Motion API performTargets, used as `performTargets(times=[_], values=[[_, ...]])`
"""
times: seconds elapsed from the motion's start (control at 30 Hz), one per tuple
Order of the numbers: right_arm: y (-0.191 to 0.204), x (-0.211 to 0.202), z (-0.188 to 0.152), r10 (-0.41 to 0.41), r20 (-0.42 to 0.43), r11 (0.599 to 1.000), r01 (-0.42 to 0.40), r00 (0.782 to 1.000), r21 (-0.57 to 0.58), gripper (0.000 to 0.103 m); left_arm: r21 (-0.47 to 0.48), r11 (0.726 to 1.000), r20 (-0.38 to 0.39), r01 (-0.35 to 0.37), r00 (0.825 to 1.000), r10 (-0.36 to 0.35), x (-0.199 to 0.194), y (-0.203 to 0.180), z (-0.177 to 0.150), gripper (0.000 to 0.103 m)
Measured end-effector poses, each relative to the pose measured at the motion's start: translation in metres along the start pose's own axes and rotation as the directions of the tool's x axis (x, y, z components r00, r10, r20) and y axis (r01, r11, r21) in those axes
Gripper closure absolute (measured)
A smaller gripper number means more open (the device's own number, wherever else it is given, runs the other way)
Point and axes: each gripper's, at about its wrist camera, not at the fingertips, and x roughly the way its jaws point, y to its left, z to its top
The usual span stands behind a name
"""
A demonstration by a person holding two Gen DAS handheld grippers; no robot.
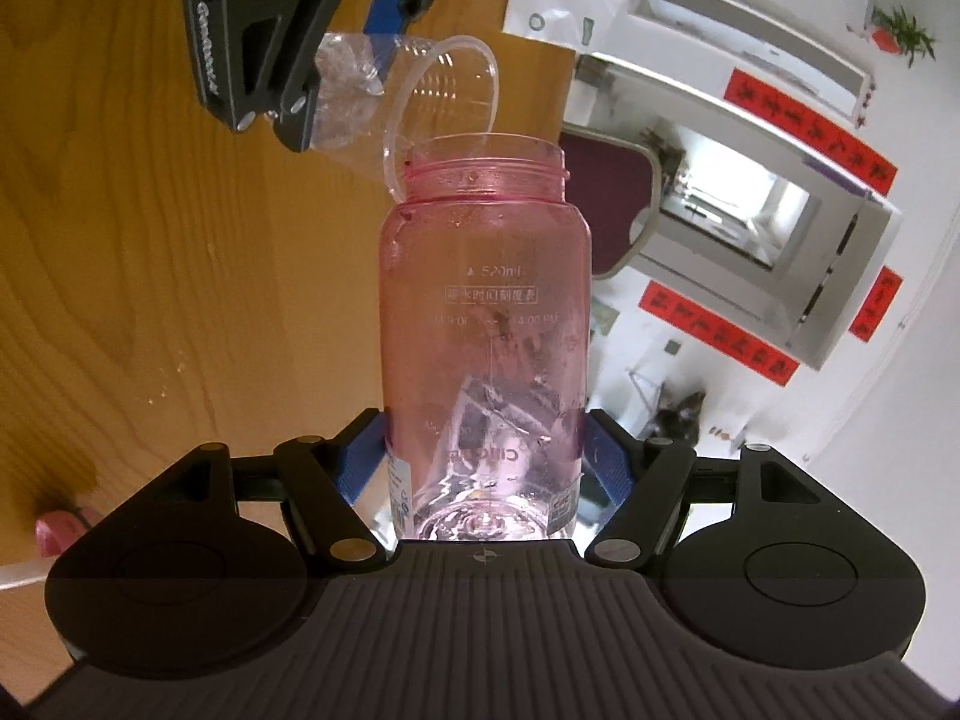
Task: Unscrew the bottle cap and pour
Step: 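Pour water from the bottle into the clear cup with the right tool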
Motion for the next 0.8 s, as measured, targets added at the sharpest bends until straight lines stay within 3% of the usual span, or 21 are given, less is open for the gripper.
performTargets(times=[0.47, 0.7, 0.8], values=[[-0.003, -0.016, -0.005, 0.108, -0.006, 0.949, -0.101, 0.994, 0.299, 0.030, -0.005, 1.000, -0.001, -0.007, 1.000, 0.007, -0.002, -0.005, -0.001, 0.059], [-0.002, -0.025, -0.021, 0.175, 0.027, 0.838, -0.163, 0.984, 0.521, 0.030, -0.002, 1.000, -0.002, -0.009, 1.000, 0.009, -0.003, -0.007, -0.001, 0.059], [-0.004, -0.023, -0.030, 0.229, 0.061, 0.732, -0.214, 0.971, 0.646, 0.030, 0.004, 1.000, -0.002, -0.008, 1.000, 0.008, -0.005, -0.007, -0.001, 0.059]])
